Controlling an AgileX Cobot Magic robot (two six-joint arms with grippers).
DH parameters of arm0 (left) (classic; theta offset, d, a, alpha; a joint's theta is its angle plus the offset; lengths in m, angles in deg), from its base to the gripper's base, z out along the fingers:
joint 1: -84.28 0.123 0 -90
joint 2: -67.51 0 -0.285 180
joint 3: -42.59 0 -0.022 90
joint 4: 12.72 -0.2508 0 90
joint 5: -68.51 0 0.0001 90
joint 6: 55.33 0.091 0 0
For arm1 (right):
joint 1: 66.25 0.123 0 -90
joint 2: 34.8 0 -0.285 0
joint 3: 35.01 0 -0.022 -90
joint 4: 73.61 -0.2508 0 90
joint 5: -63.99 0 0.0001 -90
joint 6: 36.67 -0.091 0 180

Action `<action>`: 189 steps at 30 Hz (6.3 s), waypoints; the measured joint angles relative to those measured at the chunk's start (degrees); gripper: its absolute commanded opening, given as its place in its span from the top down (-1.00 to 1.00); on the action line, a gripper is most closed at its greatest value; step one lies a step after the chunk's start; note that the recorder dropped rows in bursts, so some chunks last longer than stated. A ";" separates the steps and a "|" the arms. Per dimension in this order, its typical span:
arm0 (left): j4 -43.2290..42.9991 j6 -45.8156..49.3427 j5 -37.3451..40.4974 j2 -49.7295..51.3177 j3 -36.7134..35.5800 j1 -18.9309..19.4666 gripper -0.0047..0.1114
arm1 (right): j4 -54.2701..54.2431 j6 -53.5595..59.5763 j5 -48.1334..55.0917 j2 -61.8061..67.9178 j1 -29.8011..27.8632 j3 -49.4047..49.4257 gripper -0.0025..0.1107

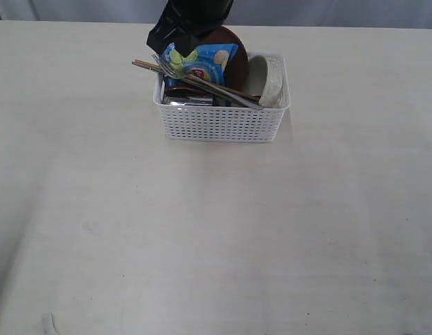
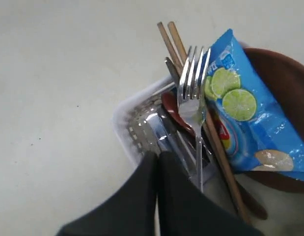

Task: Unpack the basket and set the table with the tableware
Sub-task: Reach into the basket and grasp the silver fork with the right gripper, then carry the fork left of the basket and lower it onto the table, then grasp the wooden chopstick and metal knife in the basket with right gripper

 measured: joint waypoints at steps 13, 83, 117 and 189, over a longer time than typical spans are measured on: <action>0.00 0.00 0.00 0.00 0.00 0.00 0.92 | 6.91 -1.69 5.46 12.20 0.00 -12.99 0.24; 0.00 0.00 0.00 0.00 0.00 0.00 0.92 | -4.41 -39.68 0.13 3.76 16.01 -2.12 0.96; 0.13 0.00 0.00 0.00 0.00 0.00 0.92 | 7.50 -73.16 -3.77 20.20 17.52 -2.12 0.96; 0.13 0.00 0.00 0.00 0.00 0.00 0.92 | 12.61 -42.77 -2.40 -0.47 13.34 -2.12 0.22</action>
